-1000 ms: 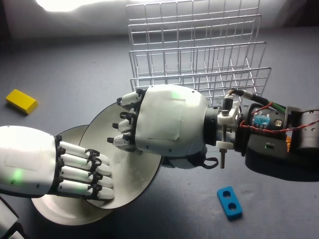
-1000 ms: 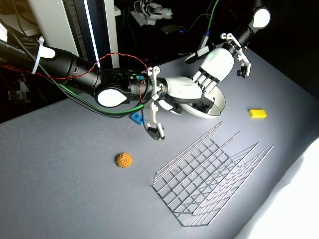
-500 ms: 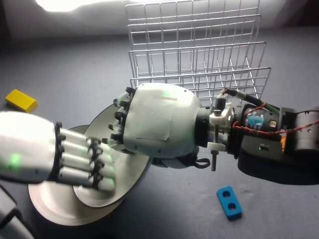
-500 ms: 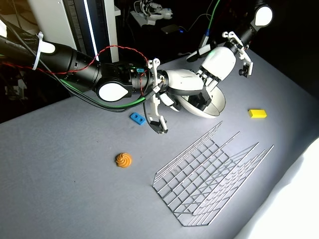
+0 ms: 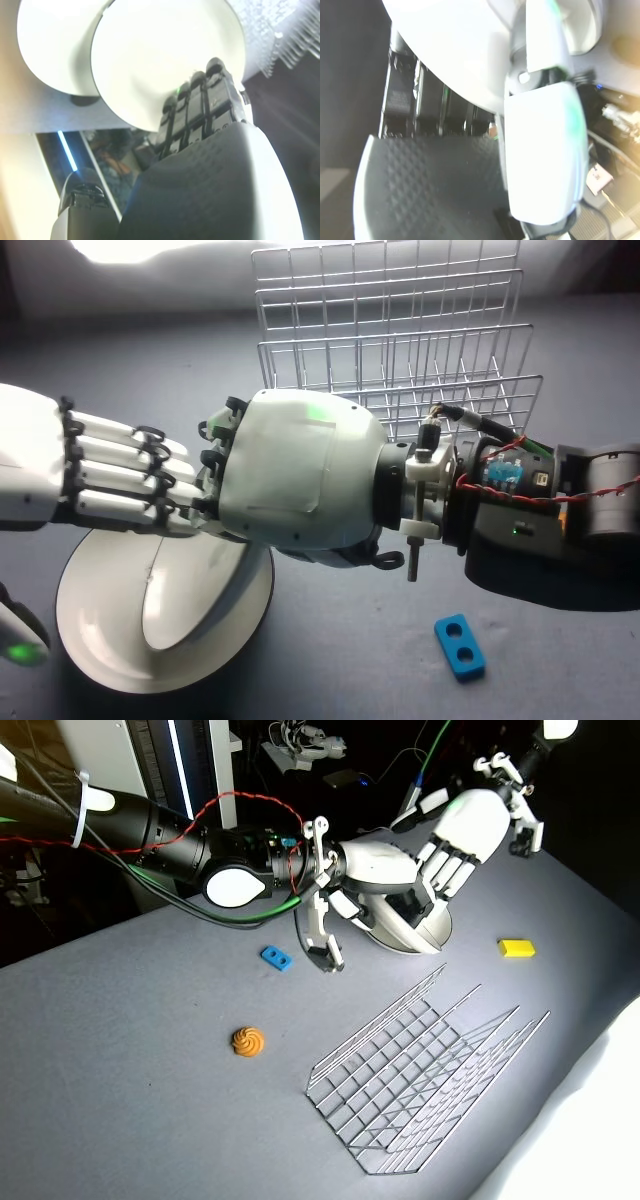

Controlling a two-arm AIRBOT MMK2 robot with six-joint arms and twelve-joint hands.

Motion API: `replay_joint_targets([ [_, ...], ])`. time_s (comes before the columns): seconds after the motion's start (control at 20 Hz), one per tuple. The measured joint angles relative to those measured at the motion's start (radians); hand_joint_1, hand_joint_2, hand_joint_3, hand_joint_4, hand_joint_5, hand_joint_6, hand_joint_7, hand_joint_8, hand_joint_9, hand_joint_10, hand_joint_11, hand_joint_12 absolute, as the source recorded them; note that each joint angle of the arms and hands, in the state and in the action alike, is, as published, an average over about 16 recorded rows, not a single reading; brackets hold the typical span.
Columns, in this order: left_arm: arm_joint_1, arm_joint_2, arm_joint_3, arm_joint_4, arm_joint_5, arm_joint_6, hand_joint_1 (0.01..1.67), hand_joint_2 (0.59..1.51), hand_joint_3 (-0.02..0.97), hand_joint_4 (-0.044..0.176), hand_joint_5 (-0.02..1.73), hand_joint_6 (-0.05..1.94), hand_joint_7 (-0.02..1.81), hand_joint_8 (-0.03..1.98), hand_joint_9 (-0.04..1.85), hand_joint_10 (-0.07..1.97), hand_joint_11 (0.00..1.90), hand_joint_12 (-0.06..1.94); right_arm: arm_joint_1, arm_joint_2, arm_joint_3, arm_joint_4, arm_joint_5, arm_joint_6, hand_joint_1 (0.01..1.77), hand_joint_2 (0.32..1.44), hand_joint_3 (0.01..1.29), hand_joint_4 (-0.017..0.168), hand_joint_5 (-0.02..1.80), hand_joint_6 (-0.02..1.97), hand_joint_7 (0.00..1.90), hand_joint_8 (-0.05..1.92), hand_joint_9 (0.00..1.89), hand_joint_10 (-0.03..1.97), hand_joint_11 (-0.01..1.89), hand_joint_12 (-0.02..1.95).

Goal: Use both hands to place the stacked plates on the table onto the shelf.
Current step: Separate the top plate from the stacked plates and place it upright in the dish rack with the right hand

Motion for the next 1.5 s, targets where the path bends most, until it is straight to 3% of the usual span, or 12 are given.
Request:
replay_joint_targets([
  [0.4,-0.021,0.049,0.057,0.034,-0.016,-0.009,0.01,1.043,0.017,0.002,0.02,0.02,0.02,0.00,0.02,0.01,0.04,0.02,0.058,0.086,-0.126,0.062,-0.021,-0.042,1.33,0.98,0.01,0.001,0.90,1.00,1.02,0.86,0.95,1.23,0.76,1.27],
  [0.85,-0.018,0.079,0.107,0.041,-0.041,-0.009,0.01,1.040,0.017,0.002,0.02,0.02,0.04,0.00,0.04,0.01,0.05,0.03,0.155,0.248,-0.252,0.132,-0.063,-0.017,1.33,0.98,0.01,-0.001,0.87,0.99,1.00,0.93,0.93,1.27,0.75,1.32],
  [1.05,-0.018,0.082,0.121,0.041,-0.049,-0.009,0.01,1.037,0.017,0.002,0.02,0.02,0.05,0.00,0.05,0.01,0.05,0.03,0.228,0.325,-0.268,0.083,-0.104,0.149,1.33,0.98,0.01,-0.002,0.87,0.98,0.99,0.94,0.93,1.28,0.75,1.33],
  [1.5,-0.022,0.081,0.134,0.043,-0.056,-0.009,0.01,1.029,0.017,0.001,0.02,0.02,0.06,0.00,0.06,0.01,0.05,0.03,0.388,0.437,-0.197,-0.198,-0.224,0.798,1.34,0.99,0.01,-0.006,0.85,1.00,0.97,0.96,0.91,1.30,0.72,1.36],
])
